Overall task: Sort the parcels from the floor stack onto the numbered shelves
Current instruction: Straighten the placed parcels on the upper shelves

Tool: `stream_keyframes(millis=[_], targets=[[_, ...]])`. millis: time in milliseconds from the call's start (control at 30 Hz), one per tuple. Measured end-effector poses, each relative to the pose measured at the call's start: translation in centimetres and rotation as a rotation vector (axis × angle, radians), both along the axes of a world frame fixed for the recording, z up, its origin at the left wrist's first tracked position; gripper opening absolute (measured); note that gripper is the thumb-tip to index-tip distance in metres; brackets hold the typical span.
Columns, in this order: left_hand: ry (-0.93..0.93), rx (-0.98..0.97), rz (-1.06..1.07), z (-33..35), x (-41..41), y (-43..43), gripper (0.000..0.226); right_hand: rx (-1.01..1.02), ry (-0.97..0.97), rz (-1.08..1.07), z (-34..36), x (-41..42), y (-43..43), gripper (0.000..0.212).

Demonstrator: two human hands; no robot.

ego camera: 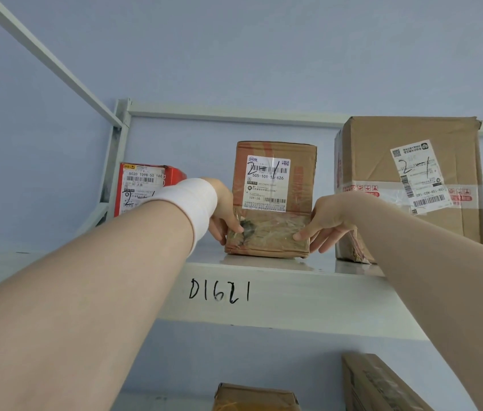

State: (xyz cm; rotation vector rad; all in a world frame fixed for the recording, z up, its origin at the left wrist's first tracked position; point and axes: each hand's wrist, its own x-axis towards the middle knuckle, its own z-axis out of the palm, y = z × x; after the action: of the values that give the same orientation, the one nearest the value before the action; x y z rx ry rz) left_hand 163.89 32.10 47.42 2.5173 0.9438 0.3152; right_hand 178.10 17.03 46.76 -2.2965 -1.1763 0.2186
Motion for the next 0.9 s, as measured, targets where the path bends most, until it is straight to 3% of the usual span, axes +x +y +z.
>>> stream_keyframes(millis=[233,667,900], targets=[[0.045,0.071,0.016,0.5,1.1,0.9,0.052,-0.076,-0.074,-0.028,0.3,0.3,0.6,0.051],[0.137,0.023,0.05,1.1,2.3,2.2,0.046,-0.225,-0.189,-0.096,0.8,0.2,1.9,0.065],[0.15,0.037,0.049,1.1,2.6,2.7,0.049,-0.246,-0.205,-0.092,0.8,1.1,2.9,0.061]])
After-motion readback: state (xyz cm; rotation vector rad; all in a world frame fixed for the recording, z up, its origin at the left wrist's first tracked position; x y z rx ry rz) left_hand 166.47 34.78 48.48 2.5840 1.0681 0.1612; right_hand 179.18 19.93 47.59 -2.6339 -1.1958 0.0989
